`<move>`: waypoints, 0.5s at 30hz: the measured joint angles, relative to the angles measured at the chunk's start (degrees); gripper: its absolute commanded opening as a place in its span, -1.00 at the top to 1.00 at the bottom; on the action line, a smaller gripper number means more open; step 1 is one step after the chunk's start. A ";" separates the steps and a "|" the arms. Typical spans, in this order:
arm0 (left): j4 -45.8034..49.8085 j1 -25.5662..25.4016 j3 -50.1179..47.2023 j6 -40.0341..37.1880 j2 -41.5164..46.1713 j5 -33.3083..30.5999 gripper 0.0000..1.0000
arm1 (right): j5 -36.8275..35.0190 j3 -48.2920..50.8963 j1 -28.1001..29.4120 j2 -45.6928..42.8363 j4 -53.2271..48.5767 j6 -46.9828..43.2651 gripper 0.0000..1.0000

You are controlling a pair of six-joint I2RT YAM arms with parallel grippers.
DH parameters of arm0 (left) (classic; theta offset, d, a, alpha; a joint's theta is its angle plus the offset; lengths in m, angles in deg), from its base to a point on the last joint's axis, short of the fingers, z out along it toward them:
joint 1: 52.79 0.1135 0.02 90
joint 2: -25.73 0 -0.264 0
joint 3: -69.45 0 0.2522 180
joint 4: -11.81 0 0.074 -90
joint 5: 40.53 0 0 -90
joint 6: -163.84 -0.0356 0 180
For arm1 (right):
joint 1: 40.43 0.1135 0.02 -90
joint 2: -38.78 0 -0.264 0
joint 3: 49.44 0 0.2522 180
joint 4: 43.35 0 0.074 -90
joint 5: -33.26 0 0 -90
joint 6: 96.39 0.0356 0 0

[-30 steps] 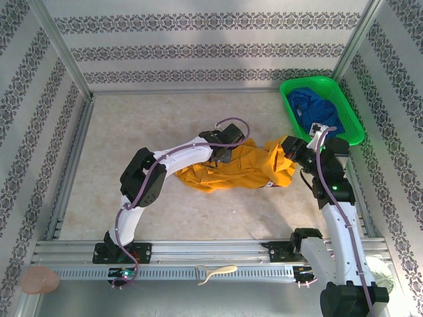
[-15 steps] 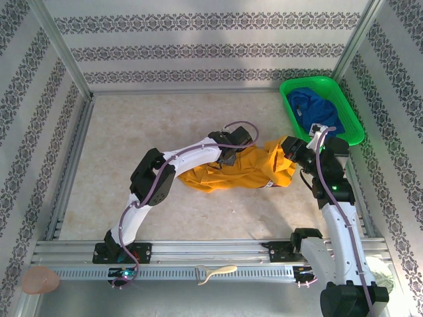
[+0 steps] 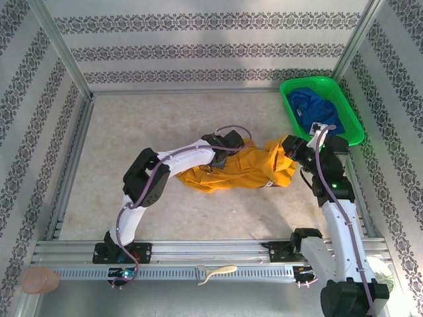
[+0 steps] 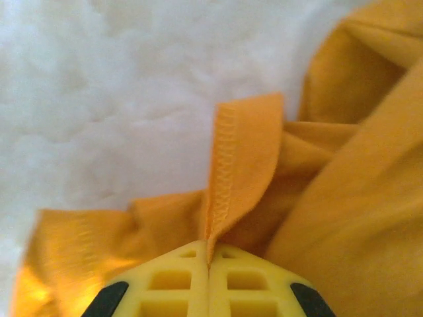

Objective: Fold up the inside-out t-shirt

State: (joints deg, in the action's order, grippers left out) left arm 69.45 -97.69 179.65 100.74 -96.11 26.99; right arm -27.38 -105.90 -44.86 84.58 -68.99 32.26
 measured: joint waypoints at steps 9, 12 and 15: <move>-8.87 22.38 -3.19 -2.89 30.75 21.51 1.00 | 0.07 -20.17 -4.35 10.38 0.20 0.31 1.00; -12.33 29.64 -2.64 -2.47 37.90 29.92 1.00 | 0.48 -27.58 -4.85 12.74 1.22 0.76 1.00; -14.45 31.89 -1.33 -1.73 40.85 37.57 1.00 | 1.57 -32.70 -4.85 14.10 1.99 1.79 1.00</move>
State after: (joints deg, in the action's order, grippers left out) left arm 55.00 -65.80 178.32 99.01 -55.26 64.57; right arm -25.80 -138.59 -49.71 98.68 -67.00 34.05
